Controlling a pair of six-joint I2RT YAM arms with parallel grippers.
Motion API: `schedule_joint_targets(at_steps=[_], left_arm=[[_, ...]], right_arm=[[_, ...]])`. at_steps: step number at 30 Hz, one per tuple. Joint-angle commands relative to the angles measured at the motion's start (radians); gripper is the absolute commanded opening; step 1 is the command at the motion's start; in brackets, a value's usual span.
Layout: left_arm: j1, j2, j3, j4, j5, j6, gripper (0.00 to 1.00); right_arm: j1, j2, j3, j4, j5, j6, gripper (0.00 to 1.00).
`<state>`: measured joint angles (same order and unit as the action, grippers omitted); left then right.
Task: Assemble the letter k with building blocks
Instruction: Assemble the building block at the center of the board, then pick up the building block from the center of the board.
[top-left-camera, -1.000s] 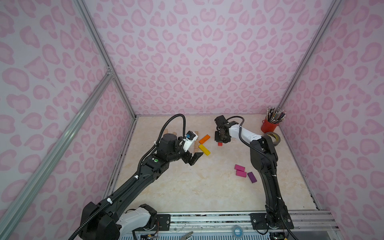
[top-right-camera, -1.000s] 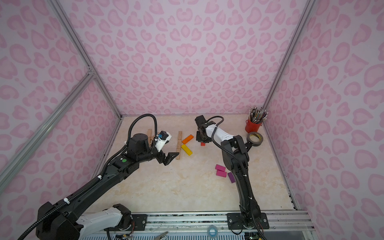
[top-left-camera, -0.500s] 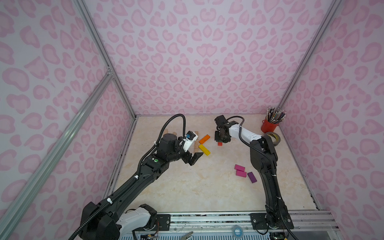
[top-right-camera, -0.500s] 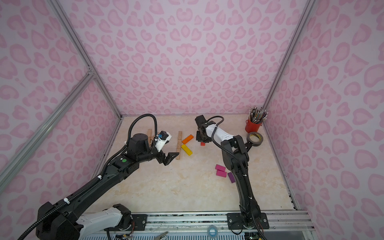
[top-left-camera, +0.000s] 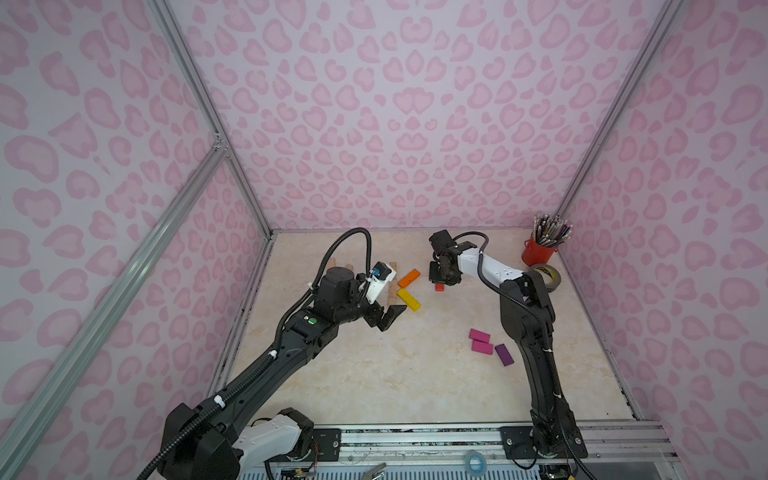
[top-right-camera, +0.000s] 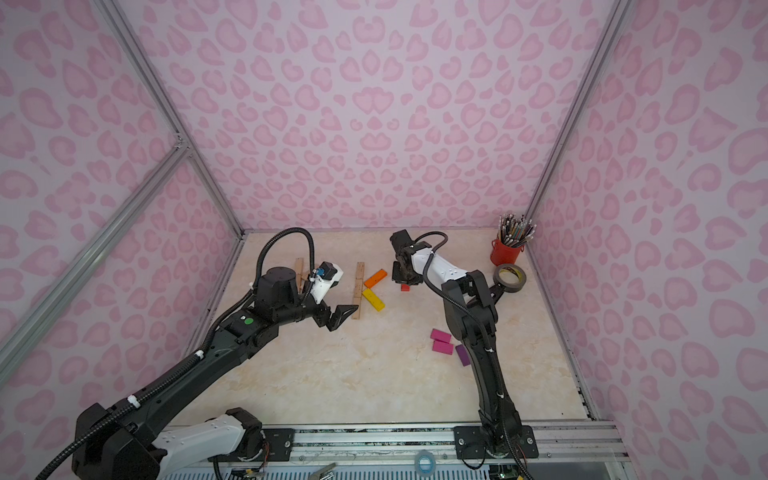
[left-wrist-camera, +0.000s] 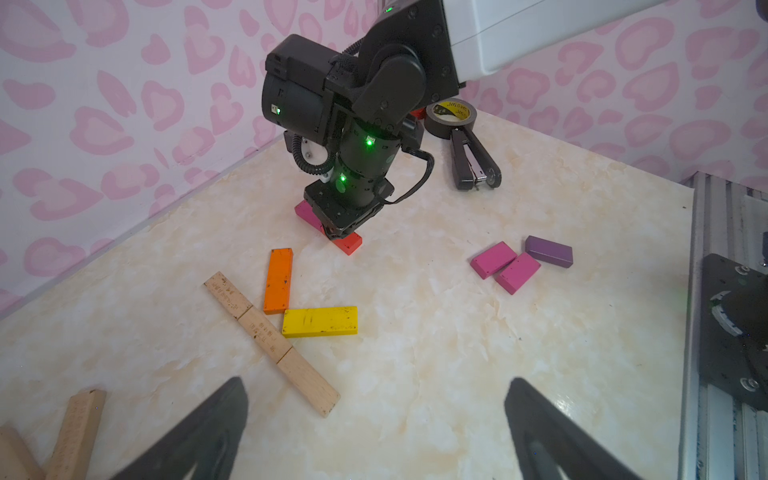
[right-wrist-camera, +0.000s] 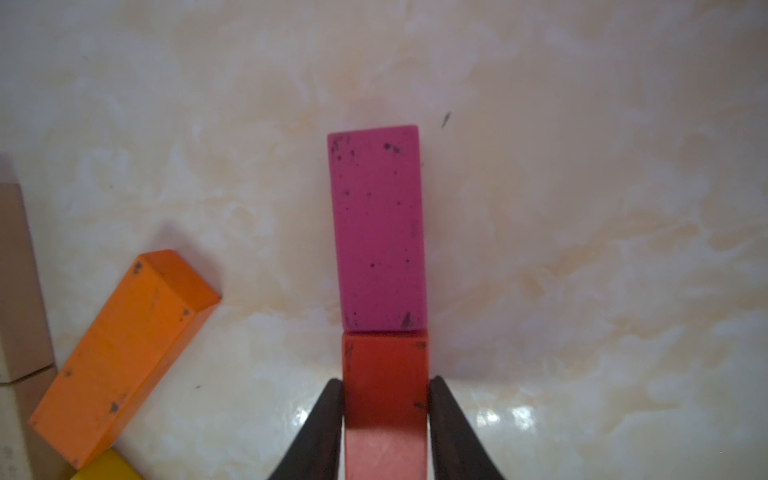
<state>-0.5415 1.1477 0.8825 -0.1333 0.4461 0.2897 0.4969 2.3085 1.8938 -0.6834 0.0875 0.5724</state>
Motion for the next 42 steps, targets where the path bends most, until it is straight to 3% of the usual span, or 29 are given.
schedule_joint_targets(at_steps=[1,10,18,20,22,25,26,30,36,40,42], left_arm=[[0.002,0.001,0.010,0.009,0.008,0.008,0.99],[0.002,-0.006,0.009,0.011,-0.010,0.002,0.99],[0.002,-0.053,-0.019,0.043,0.009,0.025,0.99],[0.002,-0.067,-0.031,0.057,0.022,0.032,0.99],[0.002,-0.075,-0.038,0.066,0.031,0.034,0.99],[0.001,-0.072,-0.038,0.069,0.041,0.033,0.99],[0.001,-0.070,-0.039,0.069,0.046,0.032,0.99],[0.000,-0.054,-0.031,0.065,0.068,0.026,0.99],[0.000,-0.051,-0.024,0.050,0.064,0.032,0.99],[0.000,-0.058,-0.026,0.049,0.053,0.038,0.99],[-0.001,-0.062,-0.028,0.049,0.051,0.039,0.99]], right_arm=[[0.002,-0.029,-0.008,-0.019,0.004,0.001,0.41],[0.001,-0.208,-0.112,-0.016,0.037,-0.057,0.52],[-0.002,-0.565,-0.481,0.014,0.048,-0.350,0.65],[-0.004,-0.663,-0.588,-0.008,0.031,-0.402,0.71],[-0.011,-0.748,-0.680,-0.048,0.033,-0.418,0.86],[-0.027,-0.814,-0.757,-0.128,0.006,-0.404,0.97],[-0.030,-0.823,-0.776,-0.145,-0.014,-0.399,1.00],[-0.032,-0.801,-0.814,-0.196,-0.096,-0.396,0.90],[-0.038,-0.695,-0.795,-0.205,-0.093,-0.429,0.90],[-0.043,-0.636,-0.782,-0.193,-0.098,-0.445,0.99],[-0.047,-0.615,-0.777,-0.181,-0.099,-0.445,0.96]])
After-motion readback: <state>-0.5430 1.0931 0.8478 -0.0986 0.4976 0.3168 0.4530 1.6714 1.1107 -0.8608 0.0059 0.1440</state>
